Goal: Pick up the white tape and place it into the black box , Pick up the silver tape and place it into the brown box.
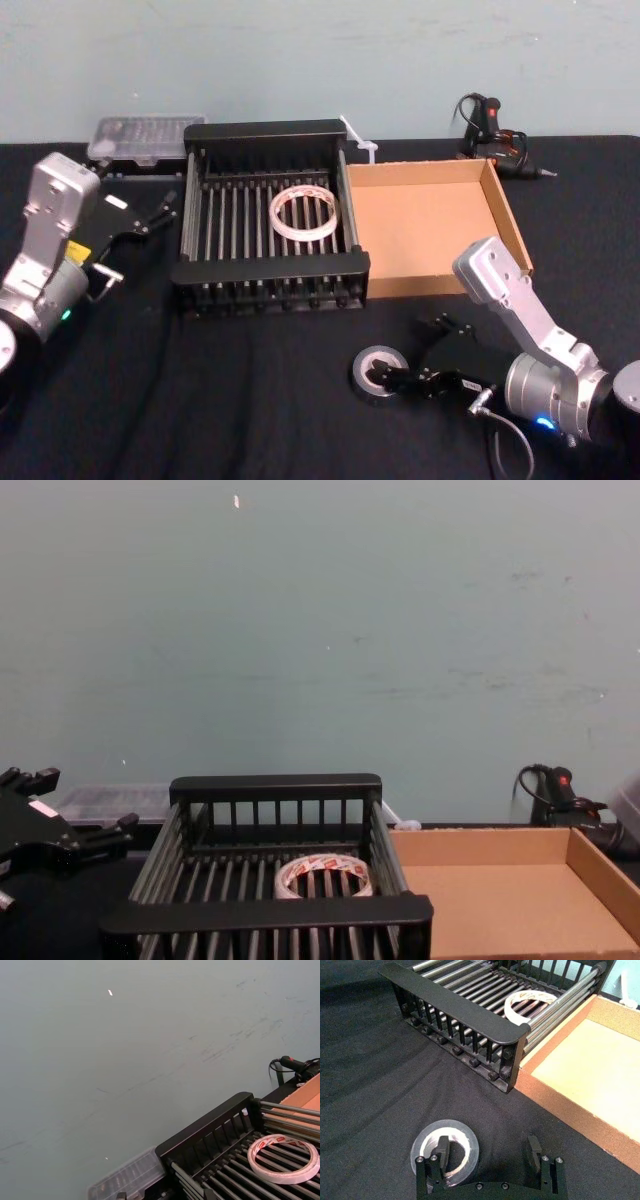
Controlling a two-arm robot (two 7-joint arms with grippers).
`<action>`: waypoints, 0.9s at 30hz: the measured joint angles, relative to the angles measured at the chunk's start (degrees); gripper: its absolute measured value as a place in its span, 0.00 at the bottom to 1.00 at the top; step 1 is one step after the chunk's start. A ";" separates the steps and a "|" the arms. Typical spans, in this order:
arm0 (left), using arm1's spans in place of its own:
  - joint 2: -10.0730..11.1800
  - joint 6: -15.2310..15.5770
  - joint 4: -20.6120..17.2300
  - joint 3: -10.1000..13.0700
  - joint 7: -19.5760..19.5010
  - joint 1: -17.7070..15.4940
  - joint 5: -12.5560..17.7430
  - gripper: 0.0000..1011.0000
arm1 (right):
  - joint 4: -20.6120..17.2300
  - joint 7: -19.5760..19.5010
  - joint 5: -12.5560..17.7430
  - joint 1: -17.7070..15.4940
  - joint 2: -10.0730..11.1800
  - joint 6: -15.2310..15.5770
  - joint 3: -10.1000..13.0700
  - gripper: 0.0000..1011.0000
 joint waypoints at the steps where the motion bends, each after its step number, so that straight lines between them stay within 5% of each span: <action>1: 0.00 0.00 0.00 0.00 0.00 0.00 0.00 0.99 | 0.00 0.00 0.00 0.00 0.00 0.00 0.00 0.97; 14: 0.00 0.00 0.00 0.00 0.00 0.00 0.00 0.99 | -0.01 0.00 -0.01 0.00 0.00 0.02 0.00 0.67; 27: 0.00 0.00 0.00 0.00 0.00 0.00 0.00 0.99 | -0.01 0.00 -0.01 0.00 0.00 0.02 0.00 0.22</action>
